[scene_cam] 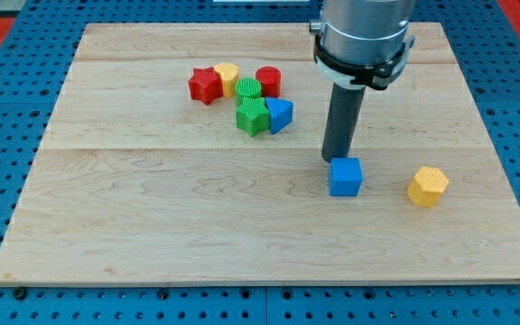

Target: Move the blue triangle towards bottom center

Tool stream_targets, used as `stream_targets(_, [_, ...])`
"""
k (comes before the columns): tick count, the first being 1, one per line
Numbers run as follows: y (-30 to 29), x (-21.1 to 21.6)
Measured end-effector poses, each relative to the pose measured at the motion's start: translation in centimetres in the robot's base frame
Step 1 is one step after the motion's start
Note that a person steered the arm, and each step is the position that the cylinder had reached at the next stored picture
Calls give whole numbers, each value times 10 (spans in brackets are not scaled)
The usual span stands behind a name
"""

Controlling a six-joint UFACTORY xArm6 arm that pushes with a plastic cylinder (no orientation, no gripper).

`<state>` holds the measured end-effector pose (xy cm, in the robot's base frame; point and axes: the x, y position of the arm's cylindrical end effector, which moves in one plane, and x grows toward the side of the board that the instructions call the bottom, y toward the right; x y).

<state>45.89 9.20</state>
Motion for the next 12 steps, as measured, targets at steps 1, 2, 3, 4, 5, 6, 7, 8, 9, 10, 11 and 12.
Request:
stream_targets(1, [-13,11])
stream_targets(2, [-13,12])
stream_targets(3, [-35,-49])
stream_targets(4, [-27,-110])
stream_targets(5, [-83,-102])
stream_targets(6, [-104,-45])
stream_targets(7, [-94,-59])
stream_targets(8, [-103,-88])
stream_targets(9, [-65,-95])
stream_targets(10, [-63,-62])
stream_targets(11, [-59,-49])
stream_targets(12, [-43,-75])
